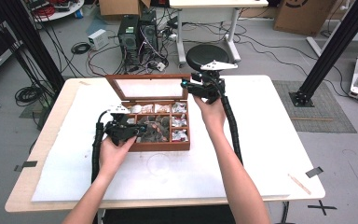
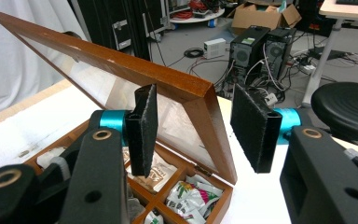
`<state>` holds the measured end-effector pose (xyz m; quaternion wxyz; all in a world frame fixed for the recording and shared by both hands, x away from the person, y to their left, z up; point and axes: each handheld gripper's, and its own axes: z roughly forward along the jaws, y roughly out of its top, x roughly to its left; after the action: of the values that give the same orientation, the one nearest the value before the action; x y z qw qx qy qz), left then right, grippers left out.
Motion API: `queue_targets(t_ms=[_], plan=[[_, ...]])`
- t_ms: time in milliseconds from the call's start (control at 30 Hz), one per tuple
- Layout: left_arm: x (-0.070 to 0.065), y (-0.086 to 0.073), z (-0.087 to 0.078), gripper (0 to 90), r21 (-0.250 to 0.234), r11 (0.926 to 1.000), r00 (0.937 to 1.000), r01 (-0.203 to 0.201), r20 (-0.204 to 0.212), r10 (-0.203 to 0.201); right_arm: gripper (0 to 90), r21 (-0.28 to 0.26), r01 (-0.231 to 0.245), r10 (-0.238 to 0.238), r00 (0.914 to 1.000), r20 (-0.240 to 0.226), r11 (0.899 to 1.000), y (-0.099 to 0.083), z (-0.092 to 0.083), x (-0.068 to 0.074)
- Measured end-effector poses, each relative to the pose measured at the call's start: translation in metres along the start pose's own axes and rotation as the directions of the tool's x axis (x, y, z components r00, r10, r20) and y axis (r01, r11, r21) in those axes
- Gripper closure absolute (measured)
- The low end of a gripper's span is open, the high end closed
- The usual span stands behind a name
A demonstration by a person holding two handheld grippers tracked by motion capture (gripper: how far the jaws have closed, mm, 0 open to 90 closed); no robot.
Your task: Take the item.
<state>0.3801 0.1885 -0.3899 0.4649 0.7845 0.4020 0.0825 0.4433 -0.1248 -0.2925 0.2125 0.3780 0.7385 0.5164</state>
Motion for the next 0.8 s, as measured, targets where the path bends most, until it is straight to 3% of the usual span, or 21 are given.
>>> queue_targets(t_ms=[200,367,633,800], plan=[[-0.004,0.002,-0.005,89.4,-0.026,0.9996,0.9999,-0.009,0.008,0.009,52.2,0.002,0.001,-0.001,1.0000,0.002,1.000,0.000,0.000,0.000],[-0.010,0.008,-0.010,89.4,-0.006,0.9985,0.9984,-0.054,-0.016,0.054,52.3,0.000,0.000,0.000,1.0000,0.005,1.000,0.000,0.000,0.000],[-0.018,0.018,-0.024,89.5,-0.047,0.9969,0.9978,-0.062,0.021,0.063,52.3,0.000,0.000,0.000,1.0000,0.006,1.000,0.000,0.000,0.001],[-0.027,0.023,-0.031,89.4,-0.046,0.9947,0.9949,-0.092,0.038,0.093,52.3,-0.002,0.000,0.000,1.0000,0.008,1.000,0.000,0.000,0.001]])
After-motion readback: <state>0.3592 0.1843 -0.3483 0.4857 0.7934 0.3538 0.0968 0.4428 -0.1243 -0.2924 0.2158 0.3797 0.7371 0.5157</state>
